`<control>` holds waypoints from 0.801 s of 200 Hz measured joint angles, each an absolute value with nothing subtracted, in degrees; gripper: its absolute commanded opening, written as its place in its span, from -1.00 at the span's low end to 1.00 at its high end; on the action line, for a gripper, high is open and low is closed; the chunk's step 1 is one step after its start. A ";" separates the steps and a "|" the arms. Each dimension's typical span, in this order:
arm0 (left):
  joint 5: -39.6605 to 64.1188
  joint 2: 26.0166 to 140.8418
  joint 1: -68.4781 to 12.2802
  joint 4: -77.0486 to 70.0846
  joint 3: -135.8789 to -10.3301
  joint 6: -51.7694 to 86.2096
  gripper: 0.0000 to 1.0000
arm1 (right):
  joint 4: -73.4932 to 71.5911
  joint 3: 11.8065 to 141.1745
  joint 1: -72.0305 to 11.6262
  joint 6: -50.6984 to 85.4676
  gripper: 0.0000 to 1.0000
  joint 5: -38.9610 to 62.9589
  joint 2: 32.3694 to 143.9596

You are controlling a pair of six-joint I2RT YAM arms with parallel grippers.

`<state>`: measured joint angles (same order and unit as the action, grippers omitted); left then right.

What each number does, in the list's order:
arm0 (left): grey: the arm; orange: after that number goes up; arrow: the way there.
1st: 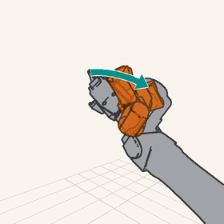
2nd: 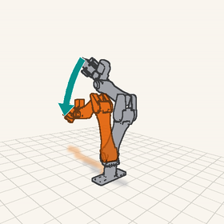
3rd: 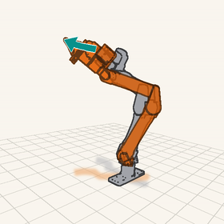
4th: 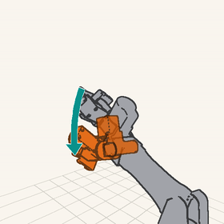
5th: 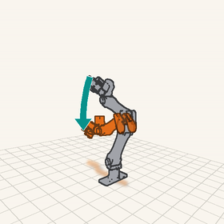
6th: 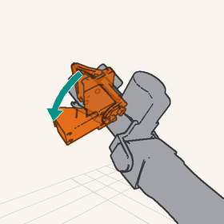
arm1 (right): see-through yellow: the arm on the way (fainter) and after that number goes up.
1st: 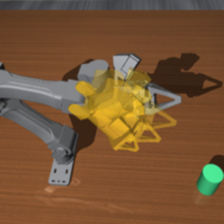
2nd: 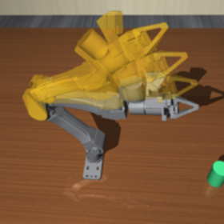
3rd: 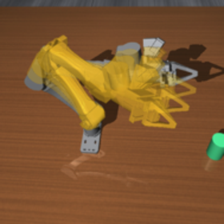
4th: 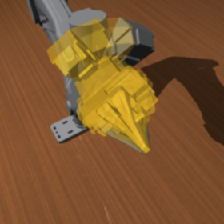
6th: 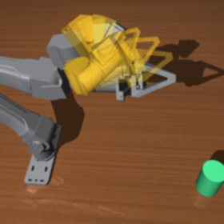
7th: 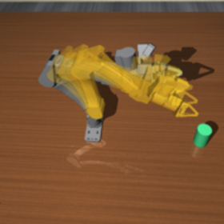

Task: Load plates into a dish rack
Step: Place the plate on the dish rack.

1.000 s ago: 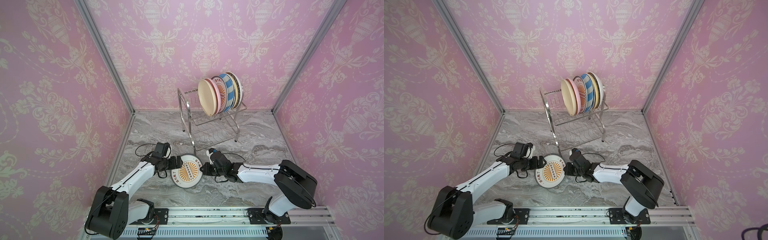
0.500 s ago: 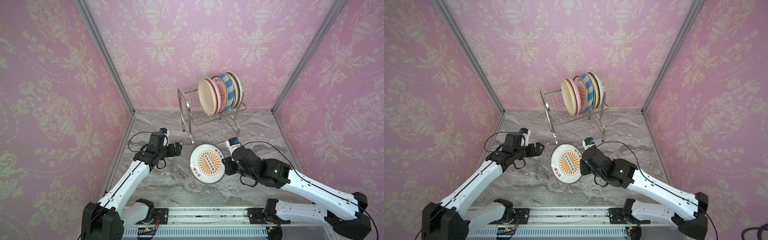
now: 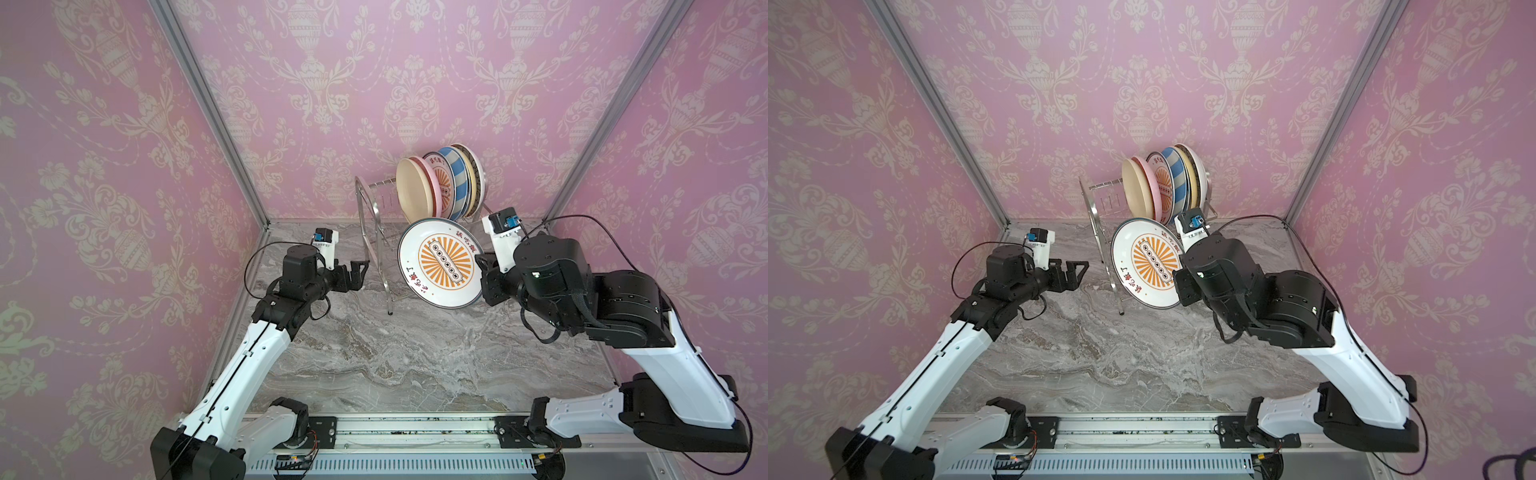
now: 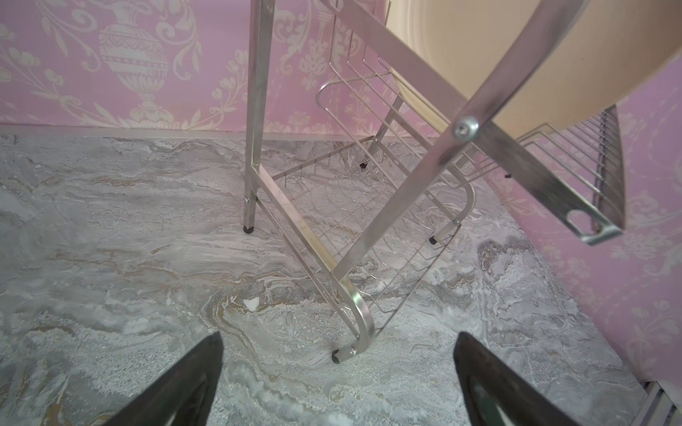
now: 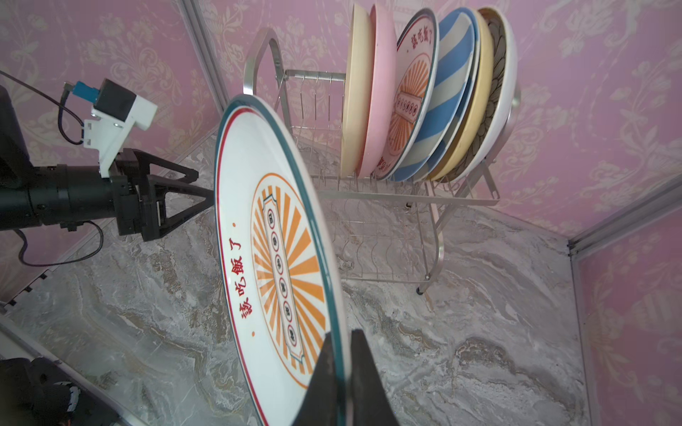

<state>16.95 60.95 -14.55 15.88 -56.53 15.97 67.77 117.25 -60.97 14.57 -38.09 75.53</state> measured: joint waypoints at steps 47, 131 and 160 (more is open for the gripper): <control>21.02 62.87 -13.69 13.37 -56.86 16.58 0.99 | 51.57 122.37 -61.65 -0.69 -1.00 -50.24 83.33; 23.83 61.91 -12.53 13.28 -56.66 18.46 0.99 | 14.39 122.80 -60.95 -27.40 -1.00 -65.54 103.94; 23.94 61.45 -12.53 13.32 -56.14 18.83 0.99 | 15.35 125.69 -58.26 -25.71 -1.00 -65.78 106.91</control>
<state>23.94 61.45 -12.53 13.32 -56.14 18.83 15.35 125.69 -58.26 -25.71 -65.78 106.91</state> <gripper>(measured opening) 0.994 0.082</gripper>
